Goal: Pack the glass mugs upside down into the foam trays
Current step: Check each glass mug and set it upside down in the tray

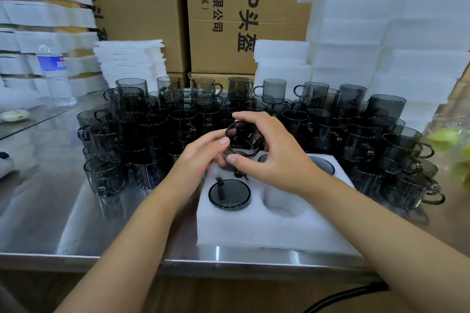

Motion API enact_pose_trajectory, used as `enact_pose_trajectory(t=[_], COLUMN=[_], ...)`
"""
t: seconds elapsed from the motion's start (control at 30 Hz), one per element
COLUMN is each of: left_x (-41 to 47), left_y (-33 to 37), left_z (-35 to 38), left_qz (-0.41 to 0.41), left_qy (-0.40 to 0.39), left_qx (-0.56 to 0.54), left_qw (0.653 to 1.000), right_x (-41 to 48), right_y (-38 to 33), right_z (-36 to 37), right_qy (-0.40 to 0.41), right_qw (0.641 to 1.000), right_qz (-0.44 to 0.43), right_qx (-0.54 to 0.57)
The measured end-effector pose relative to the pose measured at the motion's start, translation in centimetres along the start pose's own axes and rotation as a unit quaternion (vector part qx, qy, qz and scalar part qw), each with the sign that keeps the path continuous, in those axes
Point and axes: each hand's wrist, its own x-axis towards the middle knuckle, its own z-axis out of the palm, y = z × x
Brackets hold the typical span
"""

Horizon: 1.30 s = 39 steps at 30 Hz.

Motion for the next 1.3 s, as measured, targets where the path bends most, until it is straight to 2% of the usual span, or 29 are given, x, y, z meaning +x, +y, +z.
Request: enact_pose_trajectory(t=[0.27, 0.53, 0.67, 0.8, 0.97, 1.03, 1.17, 1.3], left_x=[0.3, 0.3, 0.3, 0.3, 0.2, 0.2, 0.1, 0.1], left_y=[-0.4, -0.1, 0.0, 0.1, 0.2, 0.3, 0.4, 0.4], left_z=[-0.3, -0.3, -0.2, -0.1, 0.0, 0.1, 0.1, 0.1], left_qz=[0.025, 0.038, 0.04, 0.041, 0.046, 0.046, 0.046, 0.046], left_qy=[-0.009, -0.021, -0.02, -0.023, -0.022, -0.02, -0.018, -0.019], left_qx=[0.024, 0.051, 0.059, 0.059, 0.06, 0.062, 0.056, 0.056], left_qw=[0.999, 0.998, 0.997, 0.997, 0.997, 0.997, 0.997, 0.997], right_x=[0.1, -0.3, -1.3, -3.5, -4.6, -4.7, -4.9, -5.2], right_y=[-0.3, -0.3, -1.8, -2.6, -3.2, -3.9, -5.0, -5.3], right_z=[-0.5, -2.7, -4.0, -4.7, -6.3, -6.6, -6.7, -5.9], right_qy=[0.099, 0.079, 0.085, 0.004, -0.059, -0.072, -0.086, -0.065], right_qw=[0.983, 0.964, 0.966, 0.965, 0.943, 0.944, 0.962, 0.971], right_qz=[0.077, 0.109, 0.146, 0.215, 0.276, 0.281, 0.257, 0.23], right_qx=[0.133, 0.23, 0.196, 0.146, 0.177, 0.156, 0.033, -0.031])
